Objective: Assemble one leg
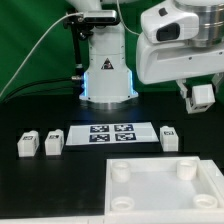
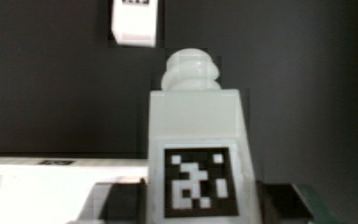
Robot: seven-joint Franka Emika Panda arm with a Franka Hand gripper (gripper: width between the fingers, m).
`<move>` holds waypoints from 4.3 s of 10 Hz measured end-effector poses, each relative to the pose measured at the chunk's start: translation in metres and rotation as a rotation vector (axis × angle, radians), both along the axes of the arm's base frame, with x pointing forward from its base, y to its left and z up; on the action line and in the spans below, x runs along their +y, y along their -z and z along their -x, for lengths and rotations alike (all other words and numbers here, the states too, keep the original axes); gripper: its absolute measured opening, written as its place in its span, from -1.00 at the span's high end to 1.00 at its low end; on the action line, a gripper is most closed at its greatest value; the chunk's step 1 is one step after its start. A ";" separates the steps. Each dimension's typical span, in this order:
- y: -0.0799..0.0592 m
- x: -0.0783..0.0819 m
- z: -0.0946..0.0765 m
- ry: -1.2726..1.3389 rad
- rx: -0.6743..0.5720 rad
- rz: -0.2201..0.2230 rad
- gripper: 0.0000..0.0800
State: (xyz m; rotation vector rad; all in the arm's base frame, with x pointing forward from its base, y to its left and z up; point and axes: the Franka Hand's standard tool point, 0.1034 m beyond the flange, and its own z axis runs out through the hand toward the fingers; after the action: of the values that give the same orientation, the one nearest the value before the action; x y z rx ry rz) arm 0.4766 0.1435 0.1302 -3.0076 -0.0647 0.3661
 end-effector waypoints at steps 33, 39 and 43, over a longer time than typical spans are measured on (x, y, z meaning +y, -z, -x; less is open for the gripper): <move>0.055 -0.030 -0.138 -0.047 -0.857 -0.001 0.27; 0.058 -0.030 -0.136 -0.049 -0.833 -0.001 -0.56; 0.058 -0.030 -0.136 -0.050 -0.832 -0.001 -0.62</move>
Offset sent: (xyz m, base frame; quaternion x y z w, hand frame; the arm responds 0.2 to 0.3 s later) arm 0.0930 -0.0542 0.0544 -0.0188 0.2680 -0.0981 0.9582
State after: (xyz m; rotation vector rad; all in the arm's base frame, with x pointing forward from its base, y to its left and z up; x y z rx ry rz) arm 0.6125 0.1132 0.0721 -2.9247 -0.2018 -0.8854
